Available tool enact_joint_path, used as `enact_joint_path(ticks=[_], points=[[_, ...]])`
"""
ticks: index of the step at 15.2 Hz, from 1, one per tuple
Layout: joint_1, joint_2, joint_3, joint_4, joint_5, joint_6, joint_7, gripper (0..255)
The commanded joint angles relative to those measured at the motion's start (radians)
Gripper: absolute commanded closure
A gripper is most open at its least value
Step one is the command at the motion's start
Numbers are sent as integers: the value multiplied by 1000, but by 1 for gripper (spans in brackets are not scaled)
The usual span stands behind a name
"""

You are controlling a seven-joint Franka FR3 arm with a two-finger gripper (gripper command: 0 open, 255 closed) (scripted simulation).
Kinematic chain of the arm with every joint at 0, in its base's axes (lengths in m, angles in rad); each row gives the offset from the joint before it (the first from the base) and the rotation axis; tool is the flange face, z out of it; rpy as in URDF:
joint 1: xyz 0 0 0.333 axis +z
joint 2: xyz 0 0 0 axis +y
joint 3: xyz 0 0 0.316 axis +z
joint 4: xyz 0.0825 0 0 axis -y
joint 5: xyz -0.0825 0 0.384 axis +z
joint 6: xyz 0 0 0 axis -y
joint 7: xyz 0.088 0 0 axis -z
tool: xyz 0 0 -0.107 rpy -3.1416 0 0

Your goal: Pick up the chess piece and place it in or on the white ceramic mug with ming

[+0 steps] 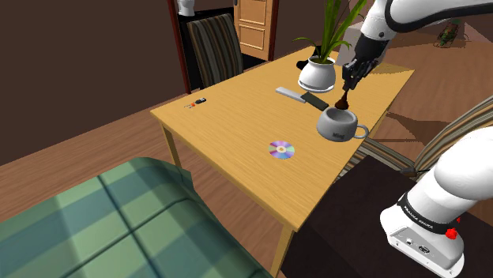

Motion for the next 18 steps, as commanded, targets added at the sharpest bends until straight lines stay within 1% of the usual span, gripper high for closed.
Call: enact_joint_path(ticks=[1,5,6,18], points=[[-19,20,-41,21,-21,1,-48,255],[-55,69,-126,74,-58,2,-145,255],[-68,96,-164,103,-70,3,-188,255],[-73,125,-179,-39,-83,173,-186,255]])
